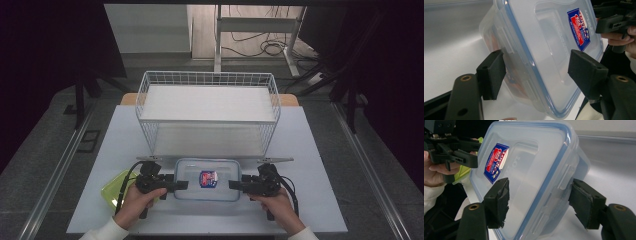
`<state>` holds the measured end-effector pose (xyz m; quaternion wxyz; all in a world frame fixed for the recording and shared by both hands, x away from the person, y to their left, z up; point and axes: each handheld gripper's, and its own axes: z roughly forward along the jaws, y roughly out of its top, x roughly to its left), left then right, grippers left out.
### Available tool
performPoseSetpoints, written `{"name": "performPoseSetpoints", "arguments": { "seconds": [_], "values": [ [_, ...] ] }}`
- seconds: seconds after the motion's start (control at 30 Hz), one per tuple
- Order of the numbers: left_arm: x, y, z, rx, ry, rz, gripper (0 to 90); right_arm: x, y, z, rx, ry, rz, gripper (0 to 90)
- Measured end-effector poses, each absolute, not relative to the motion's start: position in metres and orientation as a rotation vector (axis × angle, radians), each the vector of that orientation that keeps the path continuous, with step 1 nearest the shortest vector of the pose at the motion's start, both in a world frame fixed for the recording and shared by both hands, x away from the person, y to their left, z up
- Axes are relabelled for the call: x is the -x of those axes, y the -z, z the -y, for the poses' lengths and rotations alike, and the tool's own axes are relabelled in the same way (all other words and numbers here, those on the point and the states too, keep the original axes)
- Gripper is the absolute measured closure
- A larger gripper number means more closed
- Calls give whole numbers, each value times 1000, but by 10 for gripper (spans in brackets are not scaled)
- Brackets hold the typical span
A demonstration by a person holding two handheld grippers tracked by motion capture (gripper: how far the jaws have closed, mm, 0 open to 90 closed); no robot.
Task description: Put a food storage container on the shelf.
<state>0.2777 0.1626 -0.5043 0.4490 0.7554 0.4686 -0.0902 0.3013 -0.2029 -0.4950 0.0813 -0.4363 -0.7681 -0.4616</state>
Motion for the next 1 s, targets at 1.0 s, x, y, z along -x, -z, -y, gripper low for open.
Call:
{"name": "performPoseSetpoints", "arguments": {
  "seconds": [1.0],
  "values": [
    [-259, 497, -166, -1890, 142, -1100, 413, -287, 492, 212, 1297, 1460, 2243, 478]
  ]
}}
